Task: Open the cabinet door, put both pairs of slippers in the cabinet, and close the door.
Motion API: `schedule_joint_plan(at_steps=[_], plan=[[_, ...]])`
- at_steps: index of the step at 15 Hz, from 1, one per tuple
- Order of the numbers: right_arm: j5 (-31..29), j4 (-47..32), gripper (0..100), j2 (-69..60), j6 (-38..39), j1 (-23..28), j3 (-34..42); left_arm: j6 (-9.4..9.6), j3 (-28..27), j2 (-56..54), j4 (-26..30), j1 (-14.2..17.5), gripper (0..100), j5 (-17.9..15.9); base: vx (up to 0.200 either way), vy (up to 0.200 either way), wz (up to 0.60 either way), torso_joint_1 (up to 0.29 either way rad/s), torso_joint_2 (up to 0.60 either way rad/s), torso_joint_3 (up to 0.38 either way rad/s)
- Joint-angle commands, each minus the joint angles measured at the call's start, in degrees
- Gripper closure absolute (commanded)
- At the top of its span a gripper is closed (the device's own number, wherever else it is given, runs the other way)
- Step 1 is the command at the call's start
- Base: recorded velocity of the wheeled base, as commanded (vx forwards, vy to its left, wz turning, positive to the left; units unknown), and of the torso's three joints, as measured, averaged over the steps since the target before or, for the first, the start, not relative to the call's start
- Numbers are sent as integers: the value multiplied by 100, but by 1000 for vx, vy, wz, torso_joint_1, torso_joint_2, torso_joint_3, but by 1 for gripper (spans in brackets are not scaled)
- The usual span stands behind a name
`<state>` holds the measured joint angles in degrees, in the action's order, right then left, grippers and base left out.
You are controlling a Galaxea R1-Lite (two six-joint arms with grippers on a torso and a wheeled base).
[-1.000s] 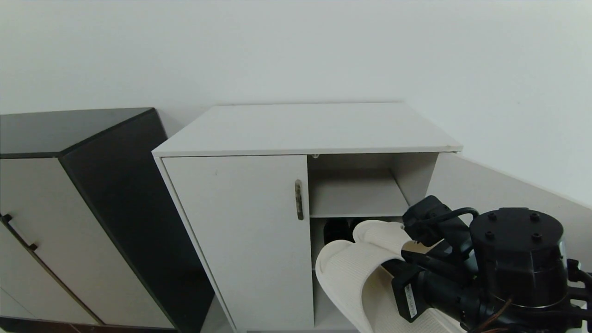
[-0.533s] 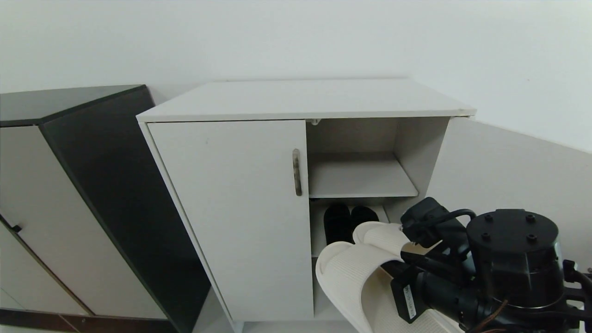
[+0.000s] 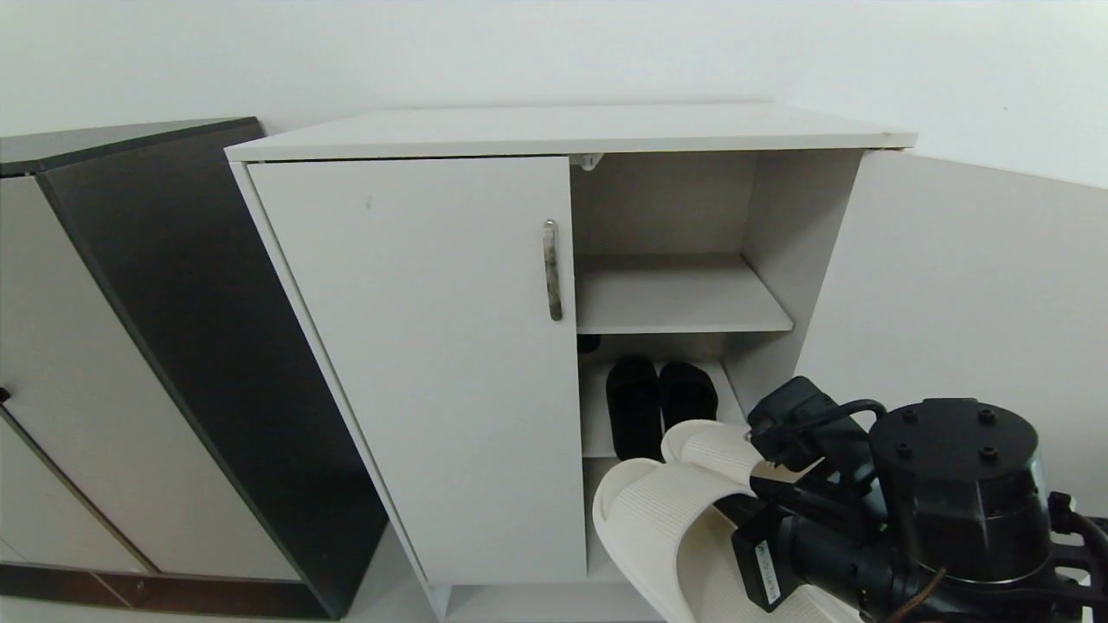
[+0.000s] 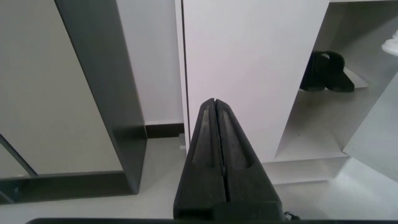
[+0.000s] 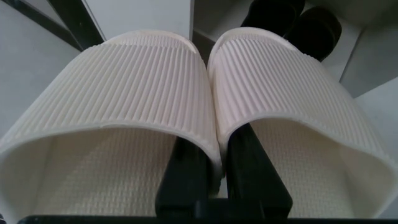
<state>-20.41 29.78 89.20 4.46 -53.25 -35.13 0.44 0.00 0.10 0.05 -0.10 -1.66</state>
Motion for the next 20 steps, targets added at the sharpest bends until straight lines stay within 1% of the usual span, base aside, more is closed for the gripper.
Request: schedule_joint_plan(at_steps=[1,4,6,8,12,13,14,15,16,17,18,19,20], plan=[[2,1,100,27,-7,-1,15,0,0,8,4,1,100,-1,0,0,0,2,56,41],[10,1,100,71,-16,-10,6,0,0,8,4,1,100,-1,0,0,0,0,0,0],[19,28,100,115,-7,-1,15,0,0,8,-5,1,100,-1,0,0,-600,2,2,7],[239,28,100,115,2,-1,24,0,0,8,4,1,100,-1,0,0,0,0,0,0],[195,80,100,309,-7,-1,-55,0,0,8,4,1,100,-1,0,0,0,0,0,0],[-42,291,100,511,11,-19,-240,0,0,8,4,1,100,-1,0,0,0,0,0,0],[-420,476,100,766,99,-28,-530,9,0,8,-5,1,100,-1,0,0,0,0,0,0],[-965,467,100,1100,485,-28,-995,9,0,8,-5,1,100,-1,0,0,0,0,0,0],[-1413,247,100,1363,819,-80,-1479,9,0,8,4,1,100,-1,0,0,0,0,0,0],[-1809,-122,100,1530,925,-133,-1786,9,0,8,4,1,100,-10,0,0,0,0,0,0],[-1888,-174,100,1565,934,-142,-1830,9,0,8,4,1,100,-10,0,0,0,0,0,0],[-2538,-297,100,1785,951,-265,-2314,18,0,8,4,1,100,-10,0,0,0,0,0,0],[-2714,-394,100,1812,942,-265,-2709,18,0,8,4,1,100,-10,0,0,0,0,0,0]])
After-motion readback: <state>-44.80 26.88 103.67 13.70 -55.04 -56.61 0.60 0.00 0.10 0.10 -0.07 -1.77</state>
